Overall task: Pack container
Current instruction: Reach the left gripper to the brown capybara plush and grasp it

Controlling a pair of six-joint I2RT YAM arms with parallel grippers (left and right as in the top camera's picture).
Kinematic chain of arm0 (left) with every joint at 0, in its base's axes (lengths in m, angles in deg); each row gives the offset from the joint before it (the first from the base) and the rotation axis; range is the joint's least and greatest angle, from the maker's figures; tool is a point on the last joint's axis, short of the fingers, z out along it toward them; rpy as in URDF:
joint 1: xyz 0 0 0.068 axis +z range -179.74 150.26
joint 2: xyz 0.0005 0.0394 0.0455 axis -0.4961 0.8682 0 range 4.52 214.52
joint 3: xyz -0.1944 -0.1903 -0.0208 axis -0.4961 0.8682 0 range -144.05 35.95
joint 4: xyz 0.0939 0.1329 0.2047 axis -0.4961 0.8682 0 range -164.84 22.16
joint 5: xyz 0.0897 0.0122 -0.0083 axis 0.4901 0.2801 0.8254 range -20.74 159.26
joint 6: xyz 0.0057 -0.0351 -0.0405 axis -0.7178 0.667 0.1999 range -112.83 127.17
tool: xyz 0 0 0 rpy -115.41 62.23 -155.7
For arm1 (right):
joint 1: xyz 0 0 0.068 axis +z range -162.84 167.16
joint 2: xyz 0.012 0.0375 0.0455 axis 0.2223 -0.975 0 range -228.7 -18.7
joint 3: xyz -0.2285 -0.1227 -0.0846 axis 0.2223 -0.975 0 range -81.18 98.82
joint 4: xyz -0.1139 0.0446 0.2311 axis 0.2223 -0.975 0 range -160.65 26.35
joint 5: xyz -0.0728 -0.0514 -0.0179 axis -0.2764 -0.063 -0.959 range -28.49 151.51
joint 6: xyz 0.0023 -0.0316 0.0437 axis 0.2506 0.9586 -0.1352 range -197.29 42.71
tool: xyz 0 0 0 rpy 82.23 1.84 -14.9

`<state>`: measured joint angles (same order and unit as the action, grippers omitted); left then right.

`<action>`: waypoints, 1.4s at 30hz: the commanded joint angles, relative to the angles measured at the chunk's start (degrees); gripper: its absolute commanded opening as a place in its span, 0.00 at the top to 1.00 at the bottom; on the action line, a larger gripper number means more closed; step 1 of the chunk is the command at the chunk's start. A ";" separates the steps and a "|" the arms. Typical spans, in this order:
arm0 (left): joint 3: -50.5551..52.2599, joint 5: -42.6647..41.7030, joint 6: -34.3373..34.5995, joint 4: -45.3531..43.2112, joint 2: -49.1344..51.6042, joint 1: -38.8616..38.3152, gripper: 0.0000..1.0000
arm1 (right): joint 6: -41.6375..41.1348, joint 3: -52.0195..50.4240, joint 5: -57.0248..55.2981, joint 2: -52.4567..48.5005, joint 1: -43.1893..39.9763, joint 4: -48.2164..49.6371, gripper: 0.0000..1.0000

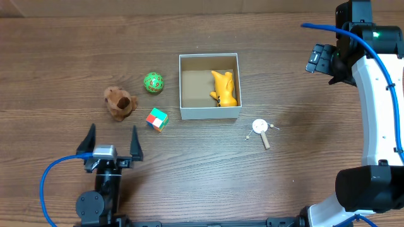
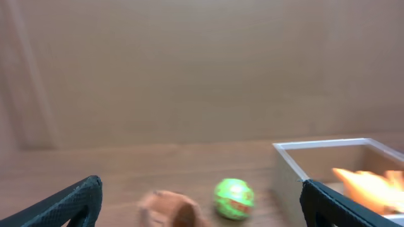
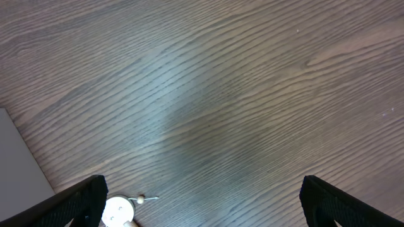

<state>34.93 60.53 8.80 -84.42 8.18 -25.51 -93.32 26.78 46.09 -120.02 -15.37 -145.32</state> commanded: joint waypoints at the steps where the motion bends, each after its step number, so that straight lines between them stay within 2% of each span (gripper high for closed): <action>1: -4.61 -9.62 9.70 3.10 0.55 -0.15 0.00 | -0.13 0.74 -0.35 0.26 0.15 0.15 0.00; 7: -9.22 -16.37 14.34 6.95 4.92 -0.22 0.00 | -0.13 0.74 -0.35 0.26 0.15 0.15 0.00; 14: -17.75 -17.27 16.15 7.04 16.41 -3.74 0.00 | -0.13 0.74 -0.35 0.26 0.15 0.15 0.00; 18: -27.96 -14.93 11.96 11.85 25.05 -6.21 0.00 | -0.13 0.74 -0.35 0.26 0.15 0.15 0.00; 24: -46.66 -9.60 3.32 25.55 39.82 -7.74 0.00 | -0.13 0.74 -0.35 0.26 0.15 0.15 0.00; 27: -51.21 -8.44 0.24 28.68 45.53 -7.74 0.00 | -0.13 0.74 -0.35 0.26 0.15 0.15 0.00; 33: -51.98 -9.29 -0.15 28.15 52.28 -7.63 0.00 | -0.13 0.74 -0.35 0.26 0.15 0.15 0.00; 39: -51.98 -8.61 -0.42 29.59 54.99 -7.63 0.00 | -0.13 0.74 -0.35 0.26 0.15 0.20 0.00; 42: -51.98 -4.61 -1.25 31.85 56.11 -7.63 0.00 | -0.13 0.74 -0.35 0.26 0.15 0.20 0.00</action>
<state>-15.93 52.05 9.65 -54.15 63.15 -32.88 -93.32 26.78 46.09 -120.02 -15.37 -145.32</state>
